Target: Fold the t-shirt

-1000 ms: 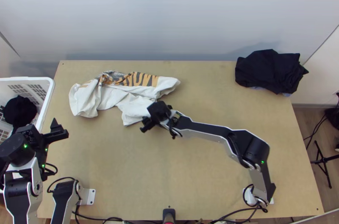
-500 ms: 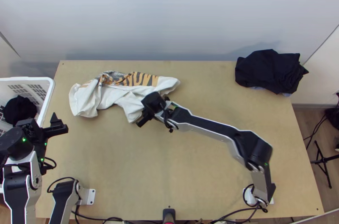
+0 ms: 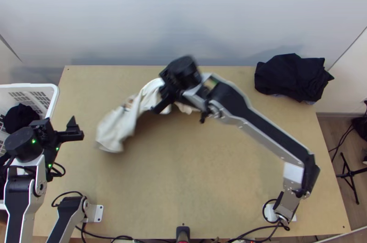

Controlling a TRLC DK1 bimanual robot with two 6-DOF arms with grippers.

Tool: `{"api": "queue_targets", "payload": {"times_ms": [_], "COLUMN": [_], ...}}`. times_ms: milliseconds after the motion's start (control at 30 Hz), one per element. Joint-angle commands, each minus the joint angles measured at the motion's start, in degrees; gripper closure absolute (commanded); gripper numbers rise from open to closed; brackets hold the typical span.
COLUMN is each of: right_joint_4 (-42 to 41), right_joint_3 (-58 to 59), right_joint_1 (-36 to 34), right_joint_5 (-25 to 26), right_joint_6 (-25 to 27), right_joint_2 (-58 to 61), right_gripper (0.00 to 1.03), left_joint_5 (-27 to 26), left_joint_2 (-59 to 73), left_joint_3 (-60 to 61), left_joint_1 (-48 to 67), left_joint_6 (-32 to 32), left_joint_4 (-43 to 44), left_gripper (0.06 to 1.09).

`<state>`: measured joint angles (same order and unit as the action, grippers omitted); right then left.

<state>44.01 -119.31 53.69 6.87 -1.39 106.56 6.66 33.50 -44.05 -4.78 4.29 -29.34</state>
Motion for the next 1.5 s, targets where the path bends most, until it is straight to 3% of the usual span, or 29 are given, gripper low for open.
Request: {"api": "queue_targets", "payload": {"times_ms": [0, 333, 567, 700, 767, 833, 900, 1000, 1300, 1467], "right_joint_4": [8.1, 8.4, 9.2, 9.6, 9.7, 9.8, 9.8, 9.8, 10.1, 10.7], "right_joint_3": [-12.6, -13.1, -11.7, -10.2, -9.6, -9.1, -9.0, -9.1, -8.8, -8.8], "right_joint_1": [-3.9, -4.6, -4.7, -4.7, -4.7, -4.7, -4.6, -4.8, -6.9, -7.9], "right_joint_5": [0.2, 2.4, 3.9, 4.6, 4.6, 5.1, 6.0, 7.0, 8.7, 9.3], "right_joint_6": [4.0, 4.5, 3.3, 1.7, 0.6, 0.2, 0.2, 0.2, 0.2, 0.2], "right_joint_2": [-2.3, -4.7, -5.0, -5.7, -6.0, -6.3, -6.5, -6.5, -6.5, -6.7], "right_gripper": [1.00, 1.00, 1.00, 1.00, 1.00, 1.00, 1.00, 1.00, 1.00, 1.00], "left_joint_5": [-0.1, -0.9, -3.2, -3.2, -0.4, 6.6, 9.9, 14.8, 20.3, 23.4], "left_joint_2": [3.9, 3.5, 7.9, 12.6, 15.8, 18.6, 22.8, 30.0, 42.9, 47.3], "left_joint_3": [-1.2, -3.6, -9.8, -11.7, -10.6, -7.8, -6.4, -8.4, -10.1, -16.5], "left_joint_1": [4.7, 25.0, 37.9, 44.5, 49.3, 55.2, 57.0, 59.0, 69.4, 70.7], "left_joint_6": [1.4, 0.9, 2.4, -5.5, -6.7, -3.2, -0.8, -4.4, -11.8, -15.4], "left_joint_4": [-0.1, -10.1, -7.6, -1.9, 2.9, 10.2, 15.0, 17.7, 23.6, 22.0], "left_gripper": [0.11, 0.11, 0.11, 0.11, 0.11, 0.11, 0.11, 0.11, 0.11, 0.11]}}
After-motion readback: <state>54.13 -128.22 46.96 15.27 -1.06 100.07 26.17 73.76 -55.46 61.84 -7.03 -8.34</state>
